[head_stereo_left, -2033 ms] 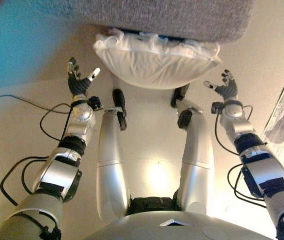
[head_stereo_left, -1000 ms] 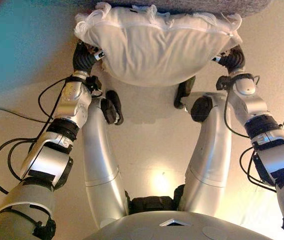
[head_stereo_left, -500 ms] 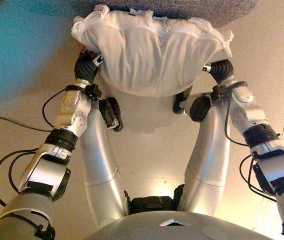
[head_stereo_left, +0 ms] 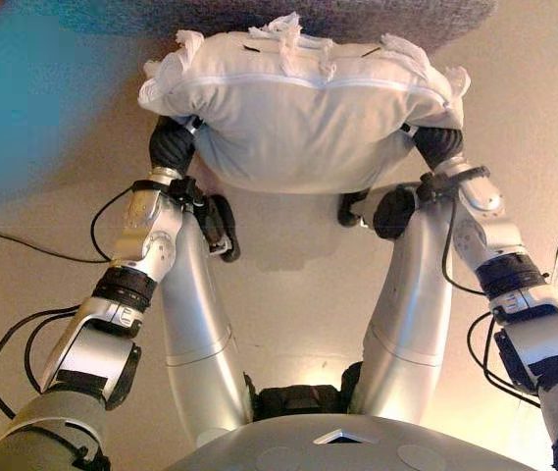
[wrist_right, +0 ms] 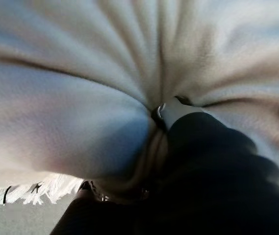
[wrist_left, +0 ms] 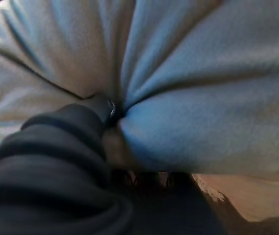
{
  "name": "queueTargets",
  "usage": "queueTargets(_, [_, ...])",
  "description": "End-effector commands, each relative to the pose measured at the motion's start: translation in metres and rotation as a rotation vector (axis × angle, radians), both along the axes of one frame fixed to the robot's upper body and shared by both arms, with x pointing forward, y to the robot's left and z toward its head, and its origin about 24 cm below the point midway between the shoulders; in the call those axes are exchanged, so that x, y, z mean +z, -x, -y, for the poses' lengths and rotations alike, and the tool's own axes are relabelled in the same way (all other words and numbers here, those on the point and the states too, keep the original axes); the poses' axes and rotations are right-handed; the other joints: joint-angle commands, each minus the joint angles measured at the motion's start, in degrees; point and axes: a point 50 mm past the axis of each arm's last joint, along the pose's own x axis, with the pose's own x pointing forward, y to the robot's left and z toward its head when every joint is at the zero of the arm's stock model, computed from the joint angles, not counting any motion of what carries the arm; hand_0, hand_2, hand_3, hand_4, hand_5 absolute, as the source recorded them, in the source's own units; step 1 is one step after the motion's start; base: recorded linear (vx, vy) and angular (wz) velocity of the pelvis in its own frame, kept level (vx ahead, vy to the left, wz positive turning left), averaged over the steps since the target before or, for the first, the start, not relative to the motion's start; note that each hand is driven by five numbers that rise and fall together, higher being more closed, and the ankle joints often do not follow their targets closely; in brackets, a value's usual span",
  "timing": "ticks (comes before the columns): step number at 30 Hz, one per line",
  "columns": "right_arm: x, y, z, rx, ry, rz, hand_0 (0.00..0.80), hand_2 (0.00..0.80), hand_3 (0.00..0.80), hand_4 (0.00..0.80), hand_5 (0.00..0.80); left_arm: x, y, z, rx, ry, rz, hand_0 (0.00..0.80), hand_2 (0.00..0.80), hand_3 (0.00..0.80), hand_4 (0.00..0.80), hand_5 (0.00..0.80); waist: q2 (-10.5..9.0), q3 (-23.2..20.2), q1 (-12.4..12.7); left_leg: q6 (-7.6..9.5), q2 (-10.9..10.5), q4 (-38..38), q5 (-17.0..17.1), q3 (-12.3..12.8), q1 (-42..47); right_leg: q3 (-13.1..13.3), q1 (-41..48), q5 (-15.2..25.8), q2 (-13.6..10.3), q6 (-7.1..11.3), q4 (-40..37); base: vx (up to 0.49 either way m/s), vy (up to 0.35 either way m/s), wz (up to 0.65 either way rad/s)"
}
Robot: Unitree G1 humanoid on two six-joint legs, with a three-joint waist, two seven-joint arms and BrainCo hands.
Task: Pick up the cushion and take it to the sofa
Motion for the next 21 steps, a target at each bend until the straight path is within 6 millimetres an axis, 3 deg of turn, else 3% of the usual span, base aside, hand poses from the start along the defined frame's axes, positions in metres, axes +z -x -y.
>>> queueTargets(1, [0.027,0.017,-0.065,0.244,0.001,0.248,0.800,0.800,0.800,0.800,0.800,0.028,0.022,0.069,-0.301,0.035,0.285,0.800,0.800,0.800,0.800,0.800,3.09,-0.74,0.48,-1.00,-0.25,-12.54,8.21,0.71,-0.23,0.97,4.87,0.38,-0.31,3.05,-5.02,-0.010,-0.013,0.38])
queueTargets(5, [0.029,0.028,-0.063,0.249,0.018,0.317,0.800,0.800,0.800,0.800,0.800,0.026,0.034,0.064,-0.281,0.055,0.348,0.800,0.800,0.800,0.800,0.800,2.33,-0.74,0.24,-1.24,-1.25,-22.56,11.50,2.37,8.69,-0.59,12.81,3.66,1.34,3.44,-14.37,-0.037,-0.003,-0.20])
queueTargets(8, [0.036,0.036,-0.059,0.236,0.020,0.403,0.800,0.800,0.800,0.800,0.800,0.032,0.040,0.062,-0.257,0.057,0.427,0.800,0.800,0.800,0.800,0.800,1.72,-1.18,0.16,-1.25,-1.43,-37.38,14.54,4.49,20.65,-3.07,24.76,6.31,2.38,4.64,-27.20,-0.119,-0.004,-0.37])
queueTargets(12, [0.022,0.055,-0.043,0.208,0.029,0.405,0.800,0.800,0.800,0.800,0.800,0.020,0.051,0.051,-0.253,0.099,0.411,0.800,0.800,0.800,0.800,0.800,1.41,-5.04,0.28,-1.64,-2.01,-53.66,18.30,6.93,36.89,-6.01,41.88,7.93,2.48,5.46,-43.63,0.068,-0.025,0.09])
queueTargets(17, [0.012,0.070,-0.029,0.158,0.003,0.387,0.800,0.800,0.800,0.800,0.800,0.009,0.060,0.048,-0.295,0.140,0.352,0.800,0.800,0.800,0.800,0.800,0.64,-9.21,0.87,-1.38,-4.19,-63.95,20.27,8.48,50.45,-10.02,55.95,10.14,2.06,5.08,-56.04,0.099,-0.064,-0.07])
queueTargets(21, [0.011,0.082,-0.023,0.151,0.004,0.399,0.800,0.800,0.800,0.800,0.800,0.004,0.069,0.045,-0.300,0.169,0.333,0.800,0.800,0.800,0.800,0.800,0.60,-12.20,1.46,-1.22,-5.47,-71.60,20.98,9.10,60.06,-12.34,65.29,10.81,2.05,6.03,-63.46,0.092,-0.029,0.25])
